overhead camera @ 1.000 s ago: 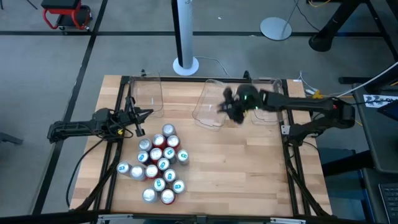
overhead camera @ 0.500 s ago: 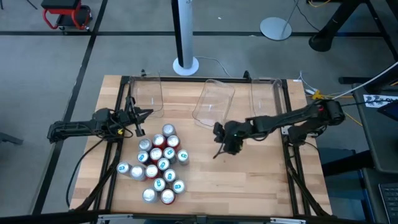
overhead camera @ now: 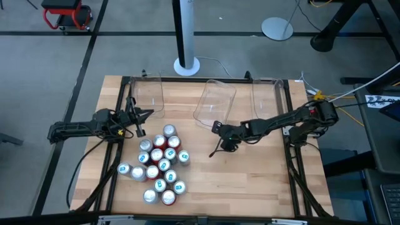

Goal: Sort soda cans
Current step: Move the transparent bin from the bottom right to the top center on the table

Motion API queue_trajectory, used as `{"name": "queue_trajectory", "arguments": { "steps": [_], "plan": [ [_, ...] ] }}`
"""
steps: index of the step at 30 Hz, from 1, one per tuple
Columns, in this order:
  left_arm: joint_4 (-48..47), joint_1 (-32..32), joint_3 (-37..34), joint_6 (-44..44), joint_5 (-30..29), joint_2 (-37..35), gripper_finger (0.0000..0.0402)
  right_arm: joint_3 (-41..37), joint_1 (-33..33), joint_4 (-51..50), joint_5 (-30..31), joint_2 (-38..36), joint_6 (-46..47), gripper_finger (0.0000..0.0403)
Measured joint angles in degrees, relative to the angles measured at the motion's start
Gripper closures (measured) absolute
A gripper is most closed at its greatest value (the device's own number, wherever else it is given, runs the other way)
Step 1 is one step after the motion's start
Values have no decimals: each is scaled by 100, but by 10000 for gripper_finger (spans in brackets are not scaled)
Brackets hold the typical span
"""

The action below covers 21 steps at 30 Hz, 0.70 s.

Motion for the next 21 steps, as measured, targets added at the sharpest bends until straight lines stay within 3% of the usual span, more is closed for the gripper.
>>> {"name": "queue_trajectory", "arguments": {
  "steps": [17,21],
  "plan": [
    [-1,-2,-2,8,-1,0,391,0,-1015,-833,850,-4,-709,398],
    [-1,0,-2,6,0,1,391,0,-1188,-787,755,-7,-755,398]
  ]
}}
